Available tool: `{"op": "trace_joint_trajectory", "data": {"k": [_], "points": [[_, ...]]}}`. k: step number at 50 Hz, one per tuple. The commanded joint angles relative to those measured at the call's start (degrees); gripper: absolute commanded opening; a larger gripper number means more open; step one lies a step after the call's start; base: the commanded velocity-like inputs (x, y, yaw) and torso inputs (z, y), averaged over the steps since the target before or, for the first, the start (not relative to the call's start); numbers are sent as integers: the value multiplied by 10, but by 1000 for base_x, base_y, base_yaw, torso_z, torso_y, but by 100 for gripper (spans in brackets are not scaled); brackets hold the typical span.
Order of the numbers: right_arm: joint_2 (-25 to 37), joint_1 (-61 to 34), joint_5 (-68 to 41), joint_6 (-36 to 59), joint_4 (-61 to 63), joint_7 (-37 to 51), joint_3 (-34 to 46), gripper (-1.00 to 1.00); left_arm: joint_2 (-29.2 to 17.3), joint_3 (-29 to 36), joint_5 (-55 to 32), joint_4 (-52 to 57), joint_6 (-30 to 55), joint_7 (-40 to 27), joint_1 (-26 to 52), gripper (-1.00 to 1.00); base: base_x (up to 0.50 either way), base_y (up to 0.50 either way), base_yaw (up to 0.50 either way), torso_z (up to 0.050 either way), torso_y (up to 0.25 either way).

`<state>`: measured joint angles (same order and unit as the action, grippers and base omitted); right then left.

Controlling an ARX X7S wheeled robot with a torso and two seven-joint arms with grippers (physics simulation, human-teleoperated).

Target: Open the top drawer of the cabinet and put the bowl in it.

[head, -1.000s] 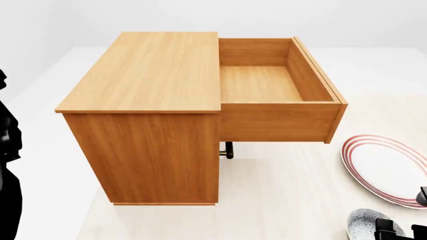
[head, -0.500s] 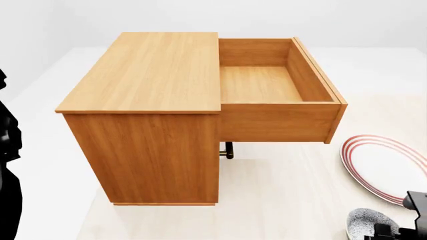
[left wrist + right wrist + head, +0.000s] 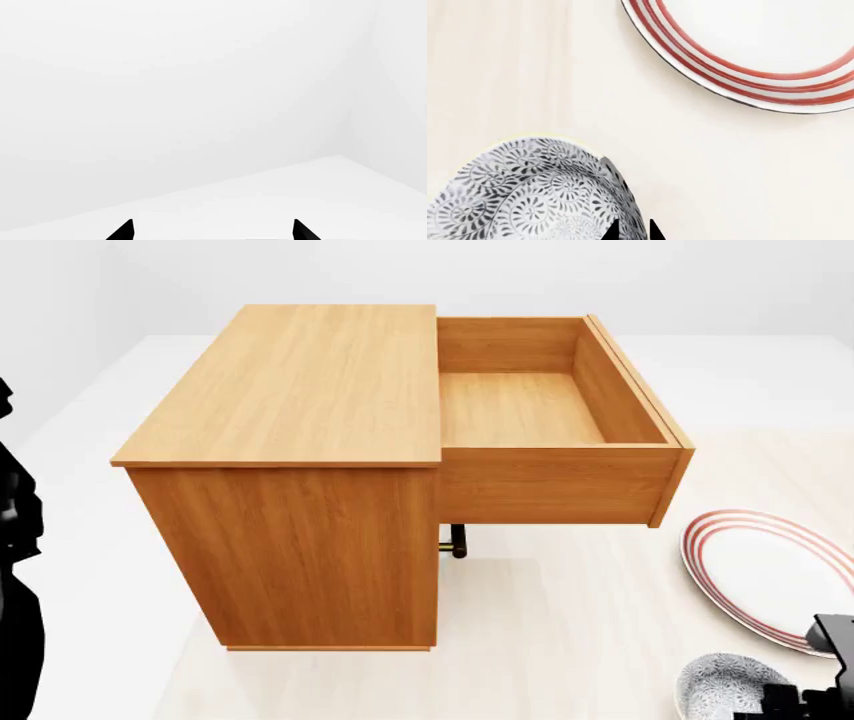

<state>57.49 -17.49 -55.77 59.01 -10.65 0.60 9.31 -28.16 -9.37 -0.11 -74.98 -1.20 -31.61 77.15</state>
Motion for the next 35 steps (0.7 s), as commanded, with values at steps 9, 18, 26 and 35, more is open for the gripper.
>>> {"op": "trace_joint_trajectory", "data": {"k": [9, 18, 26, 35], "points": [[79, 155, -158, 27, 194, 83, -193, -100, 0, -9, -1, 0, 3, 0, 2, 100, 0, 0, 0, 0, 0], [104, 179, -204, 43, 228, 115, -272, -100, 1, -11, 0, 0, 4, 2, 2, 100, 0, 0, 0, 0, 0], [112, 163, -223, 48, 222, 141, -299, -100, 1, -13, 0, 0, 2, 2, 2, 100, 0, 0, 0, 0, 0], [126, 37, -251, 33, 188, 243, -276, -100, 1, -13, 1, 0, 2, 4, 2, 100, 0, 0, 0, 0, 0]]}}
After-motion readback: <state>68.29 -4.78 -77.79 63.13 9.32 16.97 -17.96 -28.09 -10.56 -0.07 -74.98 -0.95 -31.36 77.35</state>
